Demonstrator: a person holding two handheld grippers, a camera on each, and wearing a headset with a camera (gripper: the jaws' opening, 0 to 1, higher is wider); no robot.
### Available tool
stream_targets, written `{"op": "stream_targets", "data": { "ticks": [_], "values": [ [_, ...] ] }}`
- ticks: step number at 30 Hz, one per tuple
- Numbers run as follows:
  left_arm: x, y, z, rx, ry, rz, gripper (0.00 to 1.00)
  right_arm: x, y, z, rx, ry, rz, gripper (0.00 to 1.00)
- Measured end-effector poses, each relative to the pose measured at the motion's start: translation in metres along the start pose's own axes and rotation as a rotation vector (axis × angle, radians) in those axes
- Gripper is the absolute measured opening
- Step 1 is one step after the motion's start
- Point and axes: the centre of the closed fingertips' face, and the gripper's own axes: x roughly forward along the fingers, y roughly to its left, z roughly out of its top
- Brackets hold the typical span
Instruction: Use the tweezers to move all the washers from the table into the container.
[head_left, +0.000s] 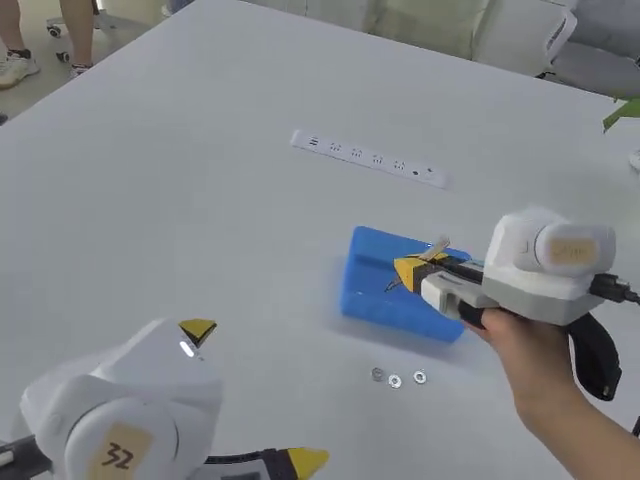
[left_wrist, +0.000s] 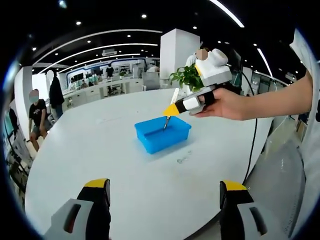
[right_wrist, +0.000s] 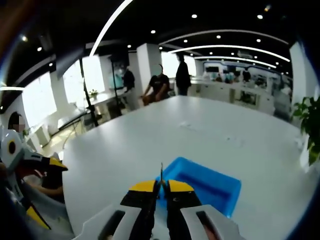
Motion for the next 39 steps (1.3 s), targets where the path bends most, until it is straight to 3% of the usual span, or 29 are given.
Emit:
{"op": "stream_targets", "data": {
  "ticks": [7, 9, 15, 27, 36, 39],
  "values": [
    [-0.002, -0.002, 0.009, -0.011, -0.034, -0.003, 0.98, -0.01, 0.016, -0.024, -0.007, 0.03, 0.016, 0.04],
    [-0.002, -0.002, 0.01, -0.008, -0.04, -0.002, 0.98, -0.011, 0.018, -0.033, 0.03, 0.039, 0.015, 0.04],
    [-0.001, -0.006, 0.009, 0.006, -0.032, -0.015, 0.99, -0.011, 0.023, -0.052, 0.048, 0.067, 0.007, 0.04],
    [0.001, -0.011, 0.006, 0.003, -0.024, -0.036, 0.99, 0.007, 0.015, -0.077, 0.041, 0.142, 0.0, 0.04],
    [0.001, -0.007, -0.001, -0.002, -0.005, -0.027, 0.99, 0.008, 0.011, -0.088, -0.015, 0.179, -0.005, 0.04],
    [0.002, -0.006, -0.002, 0.005, -0.002, -0.023, 0.99, 0.009, 0.011, -0.09, 0.003, 0.182, 0.002, 0.04]
  ]
}}
